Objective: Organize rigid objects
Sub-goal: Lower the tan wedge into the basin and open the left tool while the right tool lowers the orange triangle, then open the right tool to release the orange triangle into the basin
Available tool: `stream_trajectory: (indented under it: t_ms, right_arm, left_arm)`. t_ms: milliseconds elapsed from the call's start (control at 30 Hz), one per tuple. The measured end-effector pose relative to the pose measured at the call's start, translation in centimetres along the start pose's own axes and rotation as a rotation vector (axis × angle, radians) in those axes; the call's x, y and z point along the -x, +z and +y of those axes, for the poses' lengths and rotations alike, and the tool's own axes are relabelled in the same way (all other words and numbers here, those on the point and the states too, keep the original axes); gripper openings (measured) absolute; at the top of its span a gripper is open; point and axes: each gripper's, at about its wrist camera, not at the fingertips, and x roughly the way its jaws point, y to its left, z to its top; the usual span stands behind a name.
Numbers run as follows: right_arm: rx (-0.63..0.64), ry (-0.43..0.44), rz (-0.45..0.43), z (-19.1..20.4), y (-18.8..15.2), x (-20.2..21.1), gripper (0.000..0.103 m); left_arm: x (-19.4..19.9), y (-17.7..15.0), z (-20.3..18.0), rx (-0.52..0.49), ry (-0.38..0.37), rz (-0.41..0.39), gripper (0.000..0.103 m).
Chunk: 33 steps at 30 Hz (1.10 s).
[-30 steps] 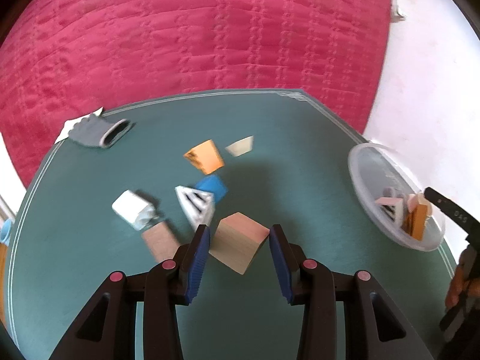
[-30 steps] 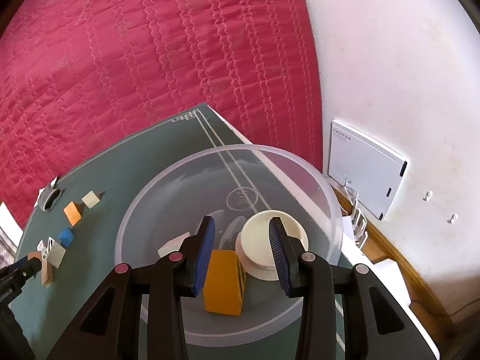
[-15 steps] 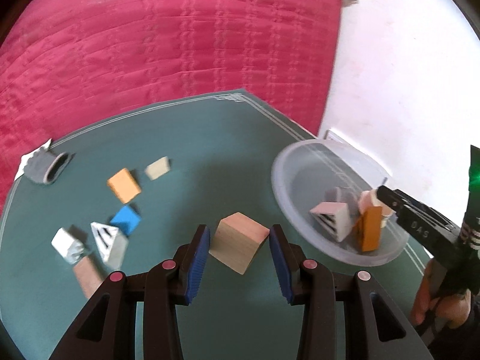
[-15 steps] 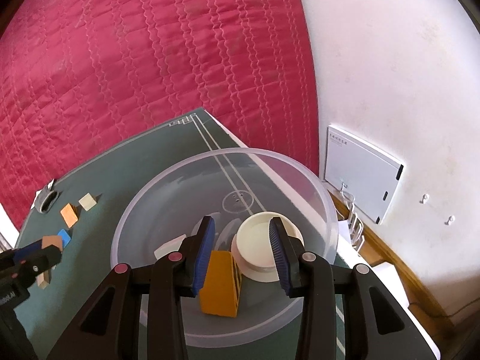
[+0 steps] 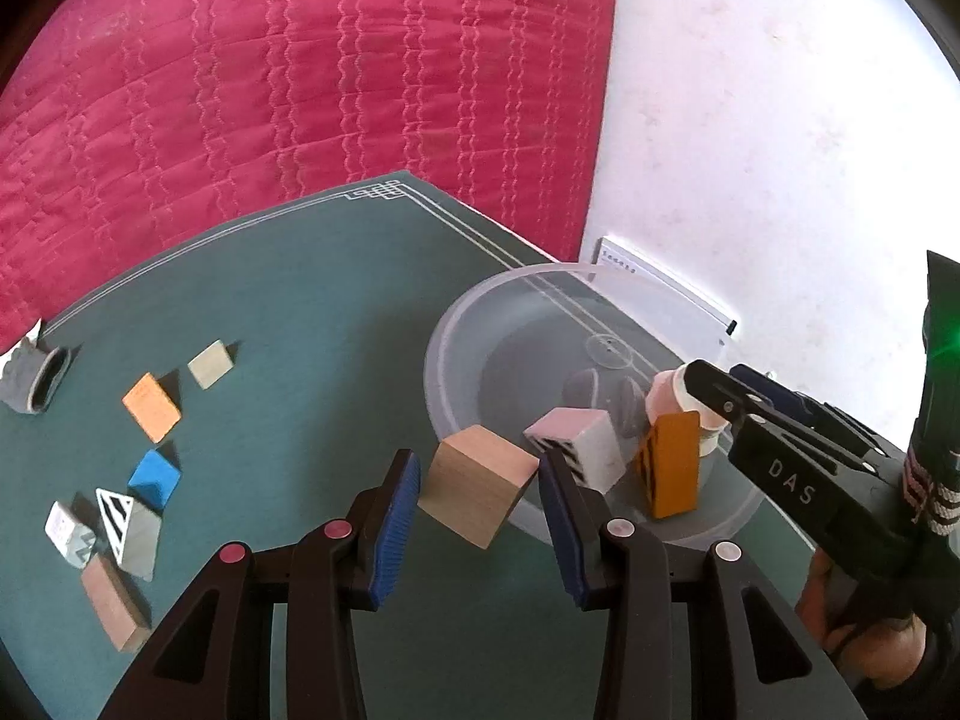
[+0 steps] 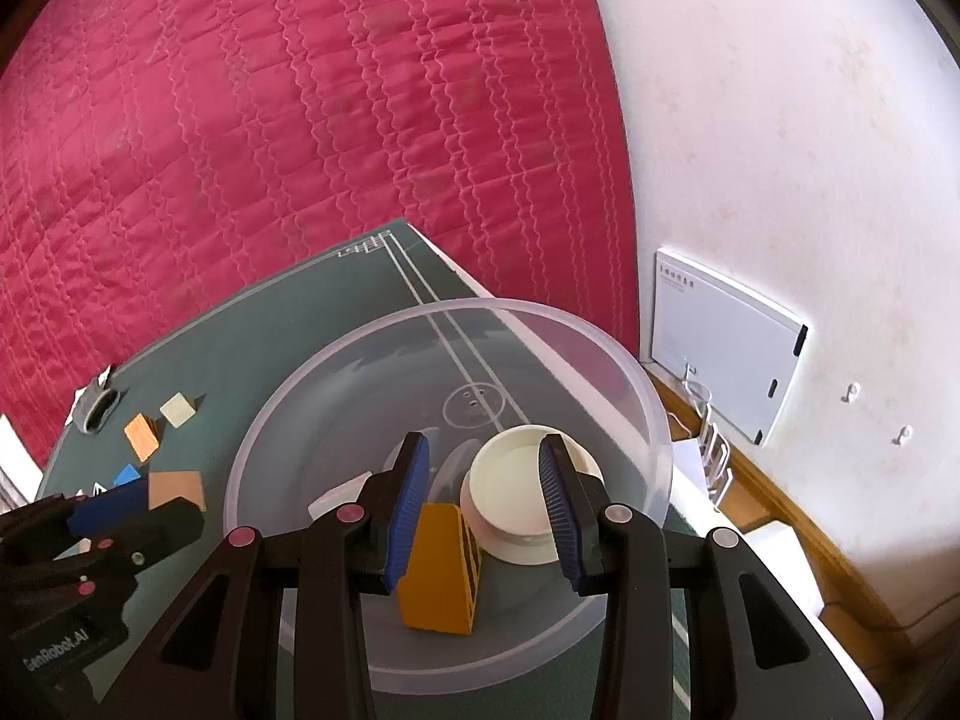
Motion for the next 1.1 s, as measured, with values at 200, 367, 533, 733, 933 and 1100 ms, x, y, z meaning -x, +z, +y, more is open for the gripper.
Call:
stream_trajectory:
  t_ms: [200,367,533,733,933,1100]
  right_arm:
    - [-0.005,0.003,-0.003,-0.1,0.0,0.0,0.040]
    - [-0.009,0.003,-0.006,-0.1,0.0,0.0,0.040]
    - [-0.011,0.004,-0.005,-0.2,0.1,0.0,0.040]
    - [-0.010,0.004,-0.005,-0.2,0.1,0.0,0.040]
    - [-0.009,0.003,-0.002,-0.2,0.0,0.0,0.040]
    - [-0.005,0.009,0.005,-0.1,-0.2,-0.1,0.044]
  left_arm:
    - [-0.6,0.4,-0.8,-0.014,-0.028,0.000,0.044]
    - [-1.0,0.6,-1.4,-0.023,-0.043,-0.005,0.044]
    - [-1.4,0.7,-1.3,-0.015,-0.051,-0.017,0.055]
    - [-1.7,0.4,-0.3,0.034,-0.027,-0.011,0.082]
    - [-1.7,-0.1,0.2,0.032,0.050,-0.004,0.092]
    - [-1.4,-0.6,0.6,0.032,0.087,-0.002,0.097]
